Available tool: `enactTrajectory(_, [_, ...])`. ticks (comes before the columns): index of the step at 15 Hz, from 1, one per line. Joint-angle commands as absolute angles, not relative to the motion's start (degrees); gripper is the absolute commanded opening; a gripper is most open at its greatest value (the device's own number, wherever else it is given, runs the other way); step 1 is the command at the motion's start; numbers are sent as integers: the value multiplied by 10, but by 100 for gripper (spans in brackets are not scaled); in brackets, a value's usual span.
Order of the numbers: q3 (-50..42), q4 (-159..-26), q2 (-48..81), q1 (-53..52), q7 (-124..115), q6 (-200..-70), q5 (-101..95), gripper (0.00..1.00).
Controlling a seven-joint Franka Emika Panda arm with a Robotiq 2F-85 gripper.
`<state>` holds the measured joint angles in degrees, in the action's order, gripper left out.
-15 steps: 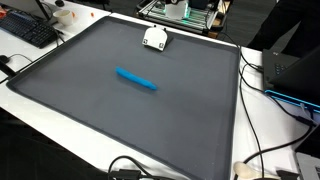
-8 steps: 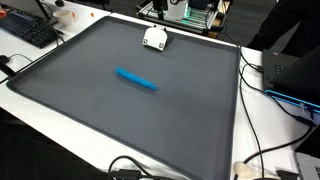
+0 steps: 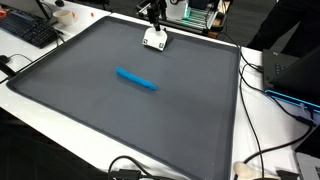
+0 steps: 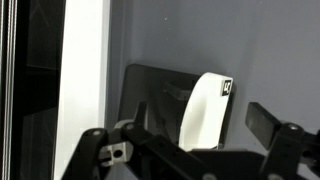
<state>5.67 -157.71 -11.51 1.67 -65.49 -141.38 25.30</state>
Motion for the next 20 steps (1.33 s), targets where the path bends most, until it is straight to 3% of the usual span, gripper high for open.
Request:
enactTrajectory(1, [41,-1577,-86,-2,-634,-1445,293,100])
enactTrajectory(20, [47,-1574,-23,-15,-684,-1562,215,100])
